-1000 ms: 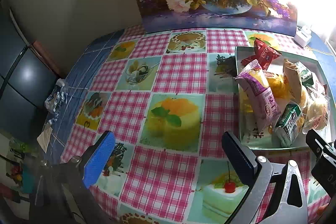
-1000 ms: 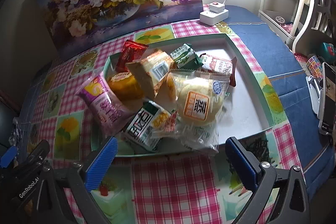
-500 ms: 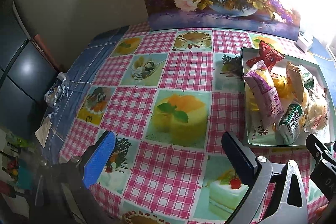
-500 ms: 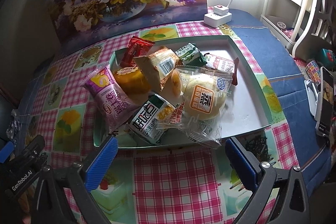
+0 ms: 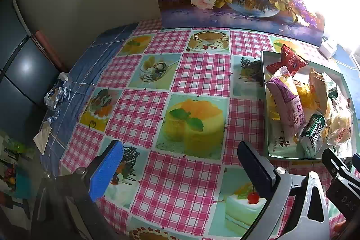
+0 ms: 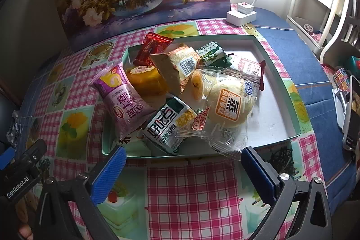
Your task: Organize snacks
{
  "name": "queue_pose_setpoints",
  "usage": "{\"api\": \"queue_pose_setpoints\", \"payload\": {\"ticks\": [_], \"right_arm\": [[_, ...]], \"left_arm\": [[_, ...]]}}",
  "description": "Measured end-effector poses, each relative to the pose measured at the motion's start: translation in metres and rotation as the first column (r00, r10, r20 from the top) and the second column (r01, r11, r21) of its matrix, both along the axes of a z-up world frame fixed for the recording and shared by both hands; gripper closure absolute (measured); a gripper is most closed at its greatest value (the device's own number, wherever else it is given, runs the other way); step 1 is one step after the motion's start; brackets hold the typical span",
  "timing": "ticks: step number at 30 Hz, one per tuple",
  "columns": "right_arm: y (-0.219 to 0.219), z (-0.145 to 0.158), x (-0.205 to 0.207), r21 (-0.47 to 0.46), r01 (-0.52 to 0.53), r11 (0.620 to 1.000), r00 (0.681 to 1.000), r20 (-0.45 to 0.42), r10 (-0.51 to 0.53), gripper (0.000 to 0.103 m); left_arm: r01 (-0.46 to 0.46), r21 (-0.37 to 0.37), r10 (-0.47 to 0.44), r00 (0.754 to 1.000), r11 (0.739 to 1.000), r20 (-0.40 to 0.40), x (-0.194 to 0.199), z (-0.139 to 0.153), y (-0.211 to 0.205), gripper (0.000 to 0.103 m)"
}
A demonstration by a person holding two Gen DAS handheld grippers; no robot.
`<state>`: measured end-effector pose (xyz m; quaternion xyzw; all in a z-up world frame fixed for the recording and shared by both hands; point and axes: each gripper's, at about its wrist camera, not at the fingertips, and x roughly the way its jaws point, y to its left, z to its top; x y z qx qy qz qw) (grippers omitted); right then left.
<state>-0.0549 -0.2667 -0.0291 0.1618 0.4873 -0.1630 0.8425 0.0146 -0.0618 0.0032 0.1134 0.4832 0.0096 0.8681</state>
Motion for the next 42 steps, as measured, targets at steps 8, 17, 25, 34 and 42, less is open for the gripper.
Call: {"api": "queue_pose_setpoints", "payload": {"ticks": [8, 17, 25, 34, 42], "right_arm": [[0.0012, -0.0022, 0.0018, 0.000, -0.003, 1.000, 1.000, -0.007, 0.003, 0.000], [0.0019, -0.0045, 0.0030, 0.000, -0.008, 1.000, 1.000, -0.011, 0.008, 0.000], [0.0027, -0.0052, 0.0037, -0.001, -0.008, 1.000, 1.000, -0.013, 0.008, 0.000], [0.0032, -0.0075, 0.0050, -0.002, -0.016, 1.000, 1.000, -0.018, 0.016, 0.000], [0.0033, -0.0088, 0.0053, -0.003, -0.021, 1.000, 1.000, -0.021, 0.021, 0.000]], "left_arm": [[-0.006, -0.008, 0.006, 1.000, 1.000, -0.007, 0.0006, -0.0014, 0.0022, 0.002], [-0.008, -0.009, 0.008, 1.000, 1.000, -0.013, 0.0012, -0.0037, 0.0008, 0.002], [-0.008, -0.010, 0.007, 1.000, 1.000, -0.015, 0.0013, -0.0043, 0.0007, 0.002], [-0.007, -0.012, 0.007, 1.000, 1.000, -0.018, 0.0009, -0.0057, 0.0001, 0.002], [-0.008, -0.014, 0.008, 1.000, 1.000, -0.021, 0.0021, -0.0056, 0.0004, 0.002]]}}
